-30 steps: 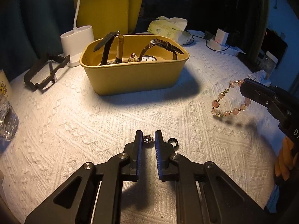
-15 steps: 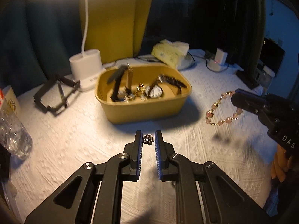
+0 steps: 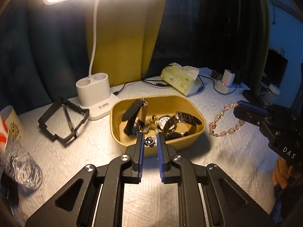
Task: Organize jewelry
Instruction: 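Carry the ring and pink bracelet over the yellow box with both tools, then open both tools to drop the ring and bracelet into the box, then move both open tools back to the two black rings on the table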
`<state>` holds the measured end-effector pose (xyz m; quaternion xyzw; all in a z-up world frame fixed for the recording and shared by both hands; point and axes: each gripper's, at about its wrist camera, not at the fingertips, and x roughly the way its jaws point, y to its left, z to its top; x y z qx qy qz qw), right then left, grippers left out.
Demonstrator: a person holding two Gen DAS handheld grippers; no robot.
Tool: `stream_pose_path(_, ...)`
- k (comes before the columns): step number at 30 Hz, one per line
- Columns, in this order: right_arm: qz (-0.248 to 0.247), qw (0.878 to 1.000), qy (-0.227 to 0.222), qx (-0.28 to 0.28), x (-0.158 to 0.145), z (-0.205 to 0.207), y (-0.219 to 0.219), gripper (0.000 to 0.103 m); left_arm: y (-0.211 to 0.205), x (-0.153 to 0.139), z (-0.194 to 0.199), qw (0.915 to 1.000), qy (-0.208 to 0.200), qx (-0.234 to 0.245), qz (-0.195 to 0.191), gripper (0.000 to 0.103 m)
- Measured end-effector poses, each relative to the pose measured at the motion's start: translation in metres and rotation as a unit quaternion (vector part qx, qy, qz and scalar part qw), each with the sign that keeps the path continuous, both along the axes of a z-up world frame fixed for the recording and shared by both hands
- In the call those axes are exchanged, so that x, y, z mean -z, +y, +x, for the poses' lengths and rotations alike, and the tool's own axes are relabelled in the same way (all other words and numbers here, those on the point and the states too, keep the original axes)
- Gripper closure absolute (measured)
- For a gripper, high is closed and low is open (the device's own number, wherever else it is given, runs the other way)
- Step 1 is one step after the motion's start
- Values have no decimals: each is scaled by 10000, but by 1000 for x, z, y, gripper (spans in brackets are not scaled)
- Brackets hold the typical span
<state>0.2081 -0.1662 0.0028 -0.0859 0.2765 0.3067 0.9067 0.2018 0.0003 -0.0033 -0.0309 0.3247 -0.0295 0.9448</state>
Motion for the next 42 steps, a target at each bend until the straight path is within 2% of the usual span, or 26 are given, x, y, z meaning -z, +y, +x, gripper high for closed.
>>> stream_pose_path(12,-46,9998,-149,133,-7,35,13,95,10,6,26,9999,-34,25,-101,88)
stream_pose_path(24,-58,9996,169,218,14,65,28,94,24,20,39,9993,68,8,-366,87)
stream_pose_path(27,-166,9994,235,210,20,68,32,94,25,21,39,9991,92,25,-419,83)
stream_pose_path(29,-183,9993,248,208,21,68,33,94,26,21,39,9989,87,32,-459,76)
stream_pose_path(35,-277,9989,215,310,18,66,33,93,25,15,34,9987,9,78,-506,68)
stream_pose_path(42,-314,9983,178,447,12,57,25,90,19,6,22,9988,-97,143,-464,67)
